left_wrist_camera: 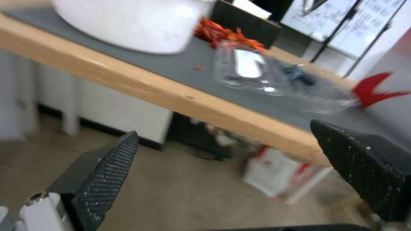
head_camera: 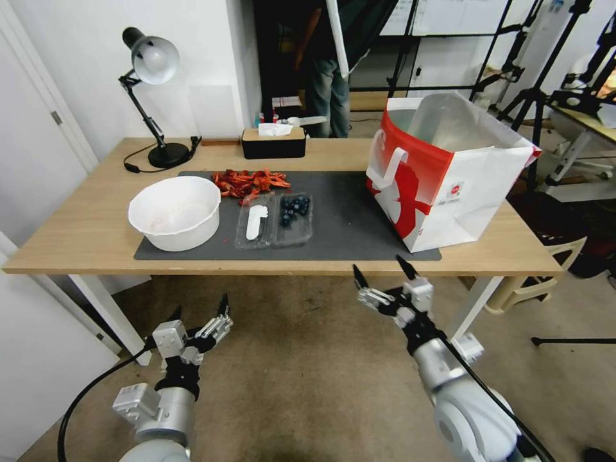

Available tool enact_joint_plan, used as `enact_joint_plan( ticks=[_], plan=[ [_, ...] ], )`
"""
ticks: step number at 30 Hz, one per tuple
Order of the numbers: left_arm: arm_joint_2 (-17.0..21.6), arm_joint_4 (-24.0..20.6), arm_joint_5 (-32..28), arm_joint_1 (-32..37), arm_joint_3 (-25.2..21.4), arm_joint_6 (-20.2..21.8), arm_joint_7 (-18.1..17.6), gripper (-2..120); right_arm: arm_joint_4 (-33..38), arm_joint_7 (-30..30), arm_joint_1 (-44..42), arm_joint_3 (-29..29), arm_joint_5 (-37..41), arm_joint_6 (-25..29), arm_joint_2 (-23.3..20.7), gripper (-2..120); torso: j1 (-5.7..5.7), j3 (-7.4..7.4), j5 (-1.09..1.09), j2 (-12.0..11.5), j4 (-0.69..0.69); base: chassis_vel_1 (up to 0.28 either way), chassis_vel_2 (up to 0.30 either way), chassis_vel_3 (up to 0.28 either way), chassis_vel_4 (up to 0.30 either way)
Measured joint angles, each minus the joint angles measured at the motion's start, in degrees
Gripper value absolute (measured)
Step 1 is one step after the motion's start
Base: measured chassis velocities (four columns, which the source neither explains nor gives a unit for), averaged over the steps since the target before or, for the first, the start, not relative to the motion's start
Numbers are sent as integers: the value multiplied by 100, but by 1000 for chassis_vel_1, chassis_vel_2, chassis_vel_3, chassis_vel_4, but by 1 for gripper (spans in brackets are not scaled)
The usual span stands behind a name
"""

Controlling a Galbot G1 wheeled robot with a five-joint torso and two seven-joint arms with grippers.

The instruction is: Close the takeout container lid, then place the container into the takeout bag.

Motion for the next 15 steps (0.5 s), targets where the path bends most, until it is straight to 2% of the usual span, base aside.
enact_joint_plan(
  ticks=[2, 3, 5, 6, 8, 9, 10, 11, 12, 13, 15],
  plan=[
    [192, -198, -1188, -135, 30, 349, -133, 100, 16, -48, -19, -20, -10, -5, -2, 100, 0, 0, 1, 0, 1, 0, 0, 0, 0],
    [192, -198, -1188, -135, 30, 349, -133, 100, 16, -48, -19, -20, -10, -5, -2, 100, 0, 0, 1, 0, 1, 0, 0, 0, 0],
    [339, -301, -2197, -369, 7, 464, -270, 100, 17, -89, 12, -59, -10, -32, -26, 100, 0, 1, 1, -1, 4, 0, 0, 0, 0],
    [339, -301, -2197, -369, 7, 464, -270, 100, 17, -89, 12, -59, -10, -32, -26, 100, 0, 1, 1, -1, 4, 0, 0, 0, 0],
    [478, -355, -3125, -678, -22, 550, -487, 100, 17, -108, 21, -104, -11, -65, -26, 100, 0, 1, 0, -1, 2, 0, 0, 0, 0],
    [478, -355, -3125, -678, -22, 550, -487, 100, 17, -108, 21, -104, -11, -65, -26, 100, 0, 1, 0, -1, 2, 0, 0, 0, 0],
    [588, -356, -3687, -918, -12, 580, -710, 100, 33, -117, -16, -115, -23, -89, -6, 100, 0, 1, 1, -1, 4, 0, 0, 0, 0],
    [649, -346, -3979, -1098, 14, 578, -858, 100, 59, -119, -58, -120, -24, -122, 10, 100, 0, 1, 0, -1, 3, 0, 0, 0, 0],
    [649, -346, -3979, -1098, 14, 578, -858, 100, 59, -119, -58, -120, -24, -122, 10, 100, 0, 1, 0, -1, 3, 0, 0, 0, 0],
    [755, -294, -4513, -1448, 57, 565, -1134, 100, 124, -119, -135, -120, -24, -194, 42, 100, 0, 1, -2, -1, -1, 0, 0, 0, 0],
    [872, -135, -5036, -1901, 108, 527, -1359, 100, 178, -119, -193, -100, -54, -245, 86, 100, 0, 1, 0, -1, -1, 0, 0, 0, 0]
  ],
)
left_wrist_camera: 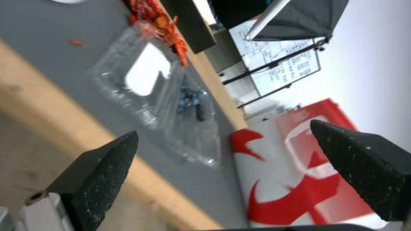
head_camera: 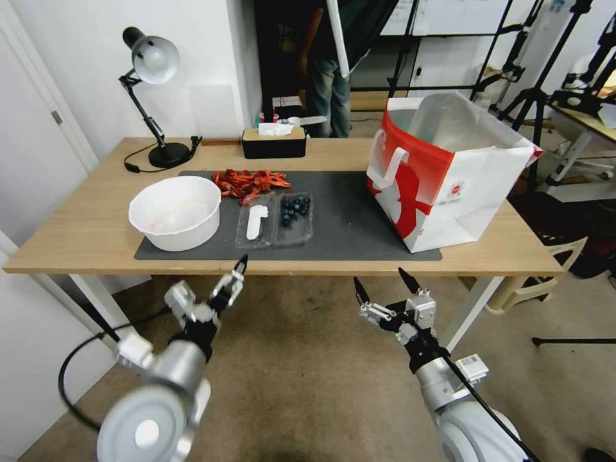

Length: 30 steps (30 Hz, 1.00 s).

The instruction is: Close the takeout container lid, then place the container into the takeout bag.

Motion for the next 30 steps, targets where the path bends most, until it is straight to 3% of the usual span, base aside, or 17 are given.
enact_joint_plan(
  ticks=[9, 18, 30],
  plan=[
    [99, 616, -534, -872, 341, 125, -285, 100, 36, 5, -163, 74, -164, -92, 265, 100, 0, 0, 0, 0, 2, 0, 0, 0, 0],
    [-17, 1157, -427, -1432, 762, 143, -652, 100, 27, 12, -242, 262, -213, -71, 308, 100, 0, 0, 1, 0, 1, 0, 0, 0, 0],
    [-159, 1504, -264, -1711, 938, -1, -871, 100, 2, 28, -243, 314, -244, -30, 308, 100, 1, 0, 2, 0, 1, 0, 0, 0, 0]
  ],
)
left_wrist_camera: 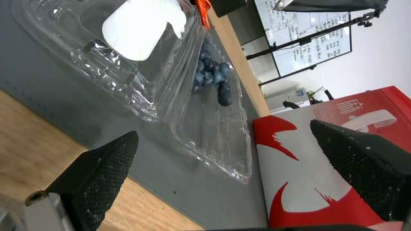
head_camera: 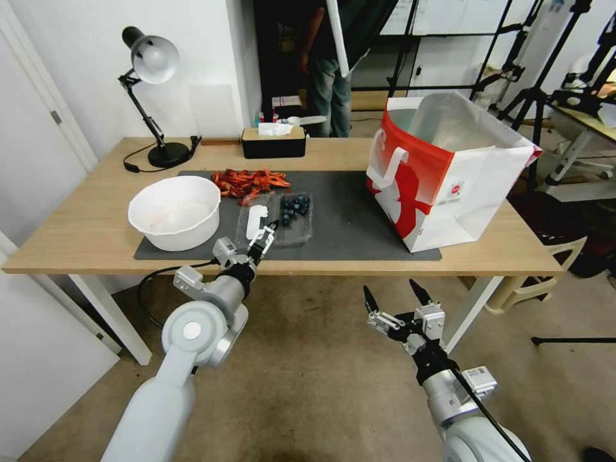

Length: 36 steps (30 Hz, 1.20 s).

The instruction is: Close the takeout container lid, then place the container into the takeout bag.

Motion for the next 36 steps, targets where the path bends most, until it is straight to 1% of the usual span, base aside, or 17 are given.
enact_joint_plan(
  ticks=[9, 15, 36],
  plan=[
    [-67, 98, 71, -105, 29, -14, -77, 100, -70, 8, 9, 2, -8, 27, 35, 100, 0, -1, 0, 0, 0, 0, 0, 0, 0],
    [-129, 156, 147, -159, 70, 17, -296, 100, -110, 26, 91, 86, 21, 19, 29, 100, 0, -1, 0, 0, 0, 0, 0, 0, 0],
    [-169, 439, 142, -441, 106, -65, -386, 100, -55, 33, 9, 121, 23, 8, 19, 100, 0, -1, -1, 0, 0, 0, 0, 0, 0]
  ],
)
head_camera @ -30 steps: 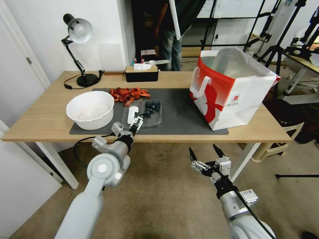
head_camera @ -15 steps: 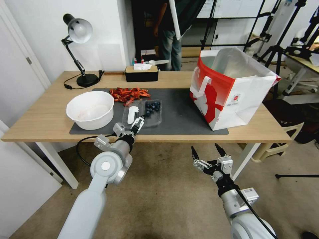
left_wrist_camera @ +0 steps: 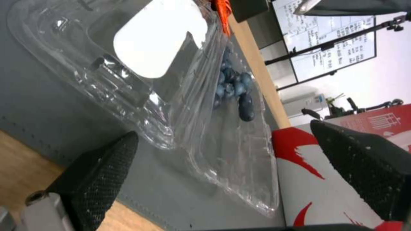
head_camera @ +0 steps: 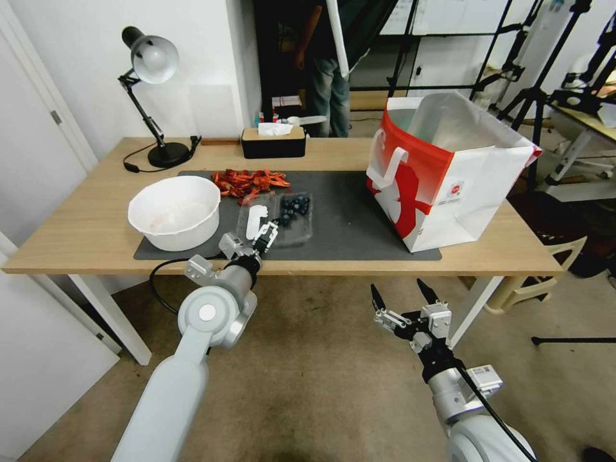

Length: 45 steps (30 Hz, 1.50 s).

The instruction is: Close the takeout container lid, then place the container into the takeout bag.

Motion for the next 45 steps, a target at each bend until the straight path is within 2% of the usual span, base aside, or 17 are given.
enact_joint_plan(
  ticks=[9, 11, 17, 21, 22, 24, 27, 29, 34, 38, 39, 42, 43, 45],
  plan=[
    [-1, 72, 106, -62, 1, -137, 121, 100, -19, -5, -13, -12, -10, 2, 18, 100, 0, 0, 0, 0, 0, 0, 0, 0, 0],
    [10, 104, 311, -63, 40, -278, 247, 100, -28, -12, -14, -29, -23, 3, 32, 100, 0, 0, 0, 0, 0, 0, 0, 0, 0],
    [62, 81, 718, -17, 132, -358, 554, 100, -31, -25, -39, -46, -52, 7, 69, 100, 0, 0, 0, 0, 0, 0, 0, 0, 0],
    [226, 107, 2143, 73, 430, -486, 1098, 100, -21, -37, -107, -57, -91, 21, 94, 100, 0, 0, 1, 1, 0, 0, 0, 0, 0],
    [226, 107, 2143, 73, 430, -486, 1098, 100, -21, -37, -107, -57, -91, 21, 94, 100, 0, 0, 1, 1, 0, 0, 0, 0, 0],
    [343, 253, 3057, 72, 638, -704, 1383, 100, -5, -42, -142, -70, -119, 27, 108, 100, 0, 0, -1, 1, 0, 0, 0, 0, 0],
    [402, 377, 3516, 57, 738, -862, 1542, 100, 4, -43, -158, -81, -136, 29, 122, 100, 0, 0, 0, 1, 0, 0, 0, 0, 0],
    [490, 553, 4042, 22, 857, -1074, 1756, 100, 11, -44, -186, -99, -182, 40, 152, 100, 0, 0, 0, 1, 0, 0, 0, 0, 0],
    [544, 675, 4161, -49, 925, -1285, 2000, 100, 10, -46, -201, -105, -211, 55, 166, 100, 0, 0, 0, 1, 0, 0, 0, 0, 0],
    [568, 820, 4152, -160, 946, -1609, 2449, 100, -5, -48, -193, -116, -222, 70, 175, 100, 0, 0, 0, 1, 0, 0, 0, 0, 0],
    [568, 820, 4152, -160, 946, -1609, 2449, 100, -5, -48, -193, -116, -222, 70, 175, 100, 0, 0, 0, 1, 0, 0, 0, 0, 0],
    [581, 836, 3943, -222, 966, -1743, 2856, 100, -5, -46, -183, -117, -221, 71, 175, 100, 0, 0, 0, 1, 0, 0, 0, 0, 0],
    [581, 836, 3943, -222, 966, -1743, 2856, 100, -5, -46, -183, -117, -221, 71, 175, 100, 0, 0, 0, 1, 0, 0, 0, 0, 0],
    [619, 825, 3766, -263, 1017, -1745, 3082, 100, -1, -39, -189, -117, -222, 77, 169, 100, 0, 0, 0, 1, 1, 0, 0, 0, 0]
  ],
)
